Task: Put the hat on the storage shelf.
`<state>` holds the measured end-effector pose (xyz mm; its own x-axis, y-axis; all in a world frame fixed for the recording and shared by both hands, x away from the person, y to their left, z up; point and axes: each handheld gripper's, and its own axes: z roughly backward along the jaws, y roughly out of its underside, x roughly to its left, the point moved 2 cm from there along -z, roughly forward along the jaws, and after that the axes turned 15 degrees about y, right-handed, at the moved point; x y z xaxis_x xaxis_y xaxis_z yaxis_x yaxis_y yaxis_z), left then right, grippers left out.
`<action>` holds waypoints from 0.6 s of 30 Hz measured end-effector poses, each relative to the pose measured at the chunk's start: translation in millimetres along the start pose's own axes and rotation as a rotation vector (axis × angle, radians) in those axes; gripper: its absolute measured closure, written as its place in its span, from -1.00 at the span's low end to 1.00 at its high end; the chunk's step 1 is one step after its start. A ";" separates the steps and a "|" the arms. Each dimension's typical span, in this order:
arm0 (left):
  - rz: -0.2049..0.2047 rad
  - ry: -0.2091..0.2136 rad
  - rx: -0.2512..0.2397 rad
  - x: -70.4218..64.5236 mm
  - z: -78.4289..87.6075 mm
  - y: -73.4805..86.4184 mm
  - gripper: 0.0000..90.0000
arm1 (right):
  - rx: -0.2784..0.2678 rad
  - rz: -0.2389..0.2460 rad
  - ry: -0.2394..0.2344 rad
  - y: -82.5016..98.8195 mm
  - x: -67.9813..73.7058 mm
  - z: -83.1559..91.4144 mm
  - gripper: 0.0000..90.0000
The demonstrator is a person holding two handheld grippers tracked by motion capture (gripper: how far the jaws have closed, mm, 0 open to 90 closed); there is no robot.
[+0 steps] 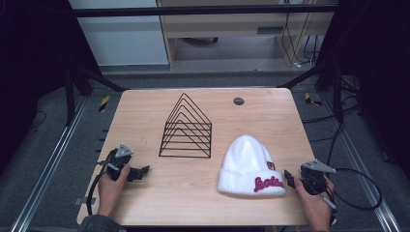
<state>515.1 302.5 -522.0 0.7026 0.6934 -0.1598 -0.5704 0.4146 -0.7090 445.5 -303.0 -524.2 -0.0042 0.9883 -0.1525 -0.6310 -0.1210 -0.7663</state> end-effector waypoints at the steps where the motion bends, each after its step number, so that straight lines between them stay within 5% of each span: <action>1: 0.001 -0.002 0.000 -0.1 0.0 -0.1 -1.00 | 0.000 0.000 0.000 0.0 0.1 0.0 -0.28; 11: 0.018 -0.018 -0.005 -1.5 -0.8 -0.4 -1.00 | 0.011 0.020 -0.015 -2.4 3.7 -2.6 -0.51; 18: 0.034 -0.034 -0.011 -3.0 -1.8 -1.1 -1.00 | 0.050 0.043 0.033 -40.8 0.7 -0.3 -0.35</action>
<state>514.4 298.9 -522.0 0.6674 0.7271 -0.1606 -0.5893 0.3840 -0.7108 471.4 -297.4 -493.2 -0.0075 0.9786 -0.2057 -0.6686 -0.1579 -0.7266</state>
